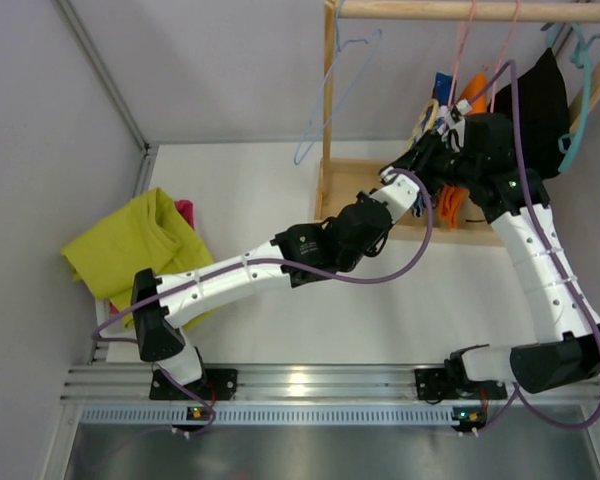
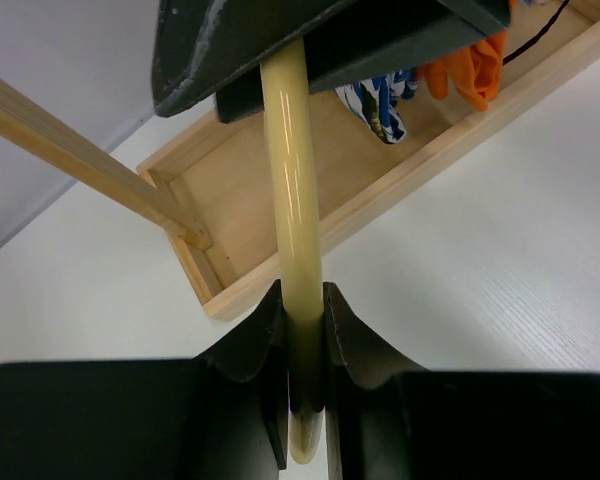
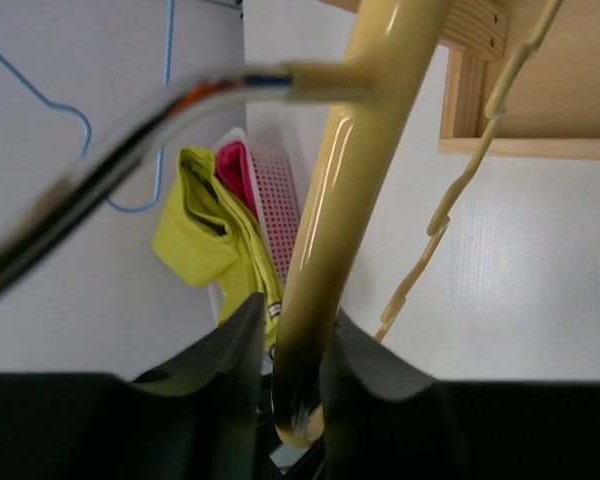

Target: Remove the trousers from the hanger

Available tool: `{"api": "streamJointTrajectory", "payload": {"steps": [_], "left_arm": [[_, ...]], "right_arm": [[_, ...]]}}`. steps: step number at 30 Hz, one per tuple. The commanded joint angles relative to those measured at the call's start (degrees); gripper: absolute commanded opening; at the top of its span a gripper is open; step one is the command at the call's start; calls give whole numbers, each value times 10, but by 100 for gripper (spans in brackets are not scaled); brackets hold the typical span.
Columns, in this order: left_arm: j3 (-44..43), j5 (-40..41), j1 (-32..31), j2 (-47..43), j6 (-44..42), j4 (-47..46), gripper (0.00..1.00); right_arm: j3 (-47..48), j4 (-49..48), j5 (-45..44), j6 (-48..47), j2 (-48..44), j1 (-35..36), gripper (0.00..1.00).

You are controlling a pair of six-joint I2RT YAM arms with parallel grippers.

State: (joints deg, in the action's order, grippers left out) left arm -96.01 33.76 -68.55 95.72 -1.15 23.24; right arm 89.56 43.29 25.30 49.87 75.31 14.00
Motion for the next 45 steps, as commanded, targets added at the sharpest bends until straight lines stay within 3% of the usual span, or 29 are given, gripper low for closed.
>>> {"api": "streamJointTrajectory", "payload": {"steps": [1, 4, 6, 7, 9, 17, 22, 27, 36, 45], "left_arm": [[-1, -7, -1, -33, 10, -5, 0], [6, -5, 3, -43, 41, -3, 0], [8, -6, 11, -48, 51, -3, 0], [10, -4, 18, -51, 53, -3, 0], [18, -5, 25, -67, 65, -2, 0], [72, -17, 40, -158, 74, 1, 0], [70, -21, 54, -171, 79, 8, 0], [10, -65, 125, -144, 122, 38, 0], [-81, -166, 163, -107, 158, 36, 0], [-125, -146, 165, -86, 167, 30, 0]], "right_arm": [[-3, -47, 37, -34, -31, 11, 32], [-11, -57, 37, -50, -46, 10, 66], [-15, -62, 33, -57, -54, 9, 84], [-20, -71, 33, -57, -64, 9, 92], [-22, -77, 33, -54, -71, 6, 99], [-29, -122, 40, -79, -110, -13, 99], [-39, -159, 39, -100, -136, -15, 100], [-39, -142, 55, -127, -137, -22, 99], [-39, -131, 158, -214, -129, -45, 99], [-50, -133, 187, -211, -128, -78, 99]]}}
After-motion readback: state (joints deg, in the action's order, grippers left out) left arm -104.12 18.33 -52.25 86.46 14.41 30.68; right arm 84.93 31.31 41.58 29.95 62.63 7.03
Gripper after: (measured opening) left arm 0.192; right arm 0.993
